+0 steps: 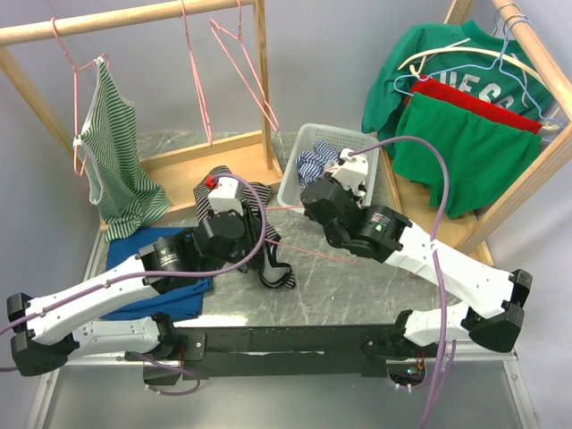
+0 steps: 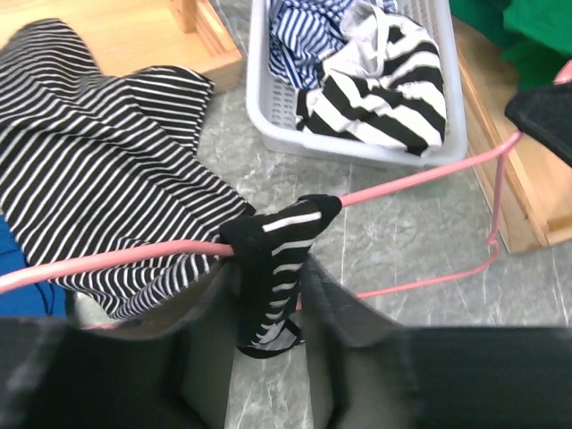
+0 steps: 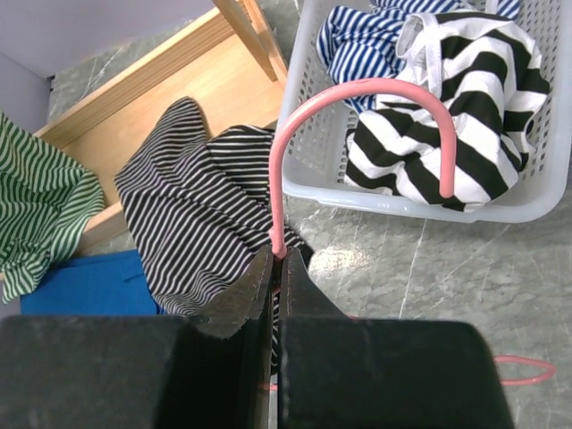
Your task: Remove the tank top from the hanger
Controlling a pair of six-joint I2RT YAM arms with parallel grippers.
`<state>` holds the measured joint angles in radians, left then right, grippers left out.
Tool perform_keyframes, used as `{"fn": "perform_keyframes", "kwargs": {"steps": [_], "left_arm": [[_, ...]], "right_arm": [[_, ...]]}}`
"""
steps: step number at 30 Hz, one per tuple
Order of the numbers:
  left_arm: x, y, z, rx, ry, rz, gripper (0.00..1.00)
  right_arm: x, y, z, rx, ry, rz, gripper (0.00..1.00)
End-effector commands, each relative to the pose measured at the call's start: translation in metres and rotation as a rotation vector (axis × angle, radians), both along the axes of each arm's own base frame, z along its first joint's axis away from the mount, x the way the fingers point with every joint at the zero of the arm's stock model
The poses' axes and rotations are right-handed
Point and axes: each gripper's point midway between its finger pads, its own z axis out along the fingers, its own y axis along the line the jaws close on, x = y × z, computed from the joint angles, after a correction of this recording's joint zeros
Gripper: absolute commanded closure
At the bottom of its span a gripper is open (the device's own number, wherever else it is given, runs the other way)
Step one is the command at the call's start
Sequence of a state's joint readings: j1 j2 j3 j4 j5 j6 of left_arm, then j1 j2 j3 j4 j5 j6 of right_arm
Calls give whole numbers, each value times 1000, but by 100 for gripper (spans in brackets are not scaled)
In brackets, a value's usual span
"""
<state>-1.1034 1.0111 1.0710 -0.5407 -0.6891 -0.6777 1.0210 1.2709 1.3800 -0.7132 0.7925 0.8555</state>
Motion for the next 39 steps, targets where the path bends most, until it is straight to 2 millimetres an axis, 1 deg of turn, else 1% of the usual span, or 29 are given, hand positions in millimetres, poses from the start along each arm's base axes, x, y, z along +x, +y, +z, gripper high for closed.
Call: {"fn": "perform_keyframes", "kwargs": {"steps": [1, 2, 3, 6, 9, 10, 14, 15, 17, 19, 20, 23, 25, 27, 28, 29, 31, 33, 34, 35, 36, 37, 39], "left_arm": [[1, 12, 26, -59, -48, 60, 73], [1, 13, 30, -68, -53, 60, 78], [0, 14, 33, -67, -57, 54, 86], [-1, 16, 41, -71, -70, 46, 99], [-2, 23, 47, -76, -70, 66, 99], [-3, 26, 50, -83, -72, 75, 99], [-3, 50, 52, -71, -78, 160, 99], [-4, 59, 50, -64, -71, 188, 99], [-4, 69, 46, -39, -77, 220, 99], [-6, 75, 37, -14, -61, 234, 99], [-6, 74, 34, -8, -55, 230, 99], [-9, 68, 11, 19, -2, 212, 98], [-13, 57, -7, 17, 45, 172, 97], [-16, 48, -20, 18, 77, 145, 97], [-18, 45, -32, 28, 101, 126, 95], [-19, 41, -35, 27, 109, 115, 91], [-23, 34, -49, 41, 143, 82, 80], [-22, 27, -53, 40, 147, 59, 73], [-23, 25, -56, 42, 154, 48, 66], [-24, 24, -54, 36, 151, 41, 40], [-24, 24, -51, 33, 148, 38, 36], [-24, 25, -47, 27, 143, 38, 35], [-24, 29, -38, 14, 124, 39, 24]], "right_arm": [[-1, -15, 9, 12, -34, -54, 100], [0, -17, 7, 2, -28, -63, 100], [-1, -18, 4, -2, -22, -70, 100], [-3, -22, -4, -24, -6, -76, 100], [-7, -28, -9, -29, 3, -82, 100], [-10, -34, -11, -45, 8, -88, 100], [-19, -53, -22, -74, 30, -126, 100], [-22, -58, -23, -69, 33, -131, 100], [-26, -65, -27, -70, 41, -146, 100], [-31, -73, -29, -70, 45, -152, 100], [-31, -75, -29, -70, 43, -159, 100], [-35, -85, -28, -71, 42, -180, 100], [-36, -91, -26, -75, 34, -201, 100], [-36, -96, -21, -70, 19, -220, 100], [-37, -100, -21, -78, 20, -230, 100], [-37, -101, -20, -72, 17, -235, 100], [-36, -103, -17, -70, 8, -242, 100], [-36, -102, -16, -71, 3, -238, 100], [-35, -103, -15, -73, 2, -242, 100], [-35, -103, -15, -73, 2, -242, 100], [-34, -103, -16, -79, 6, -245, 100], [-33, -103, -16, -82, 8, -248, 100], [-32, -102, -17, -93, 11, -241, 100]]}}
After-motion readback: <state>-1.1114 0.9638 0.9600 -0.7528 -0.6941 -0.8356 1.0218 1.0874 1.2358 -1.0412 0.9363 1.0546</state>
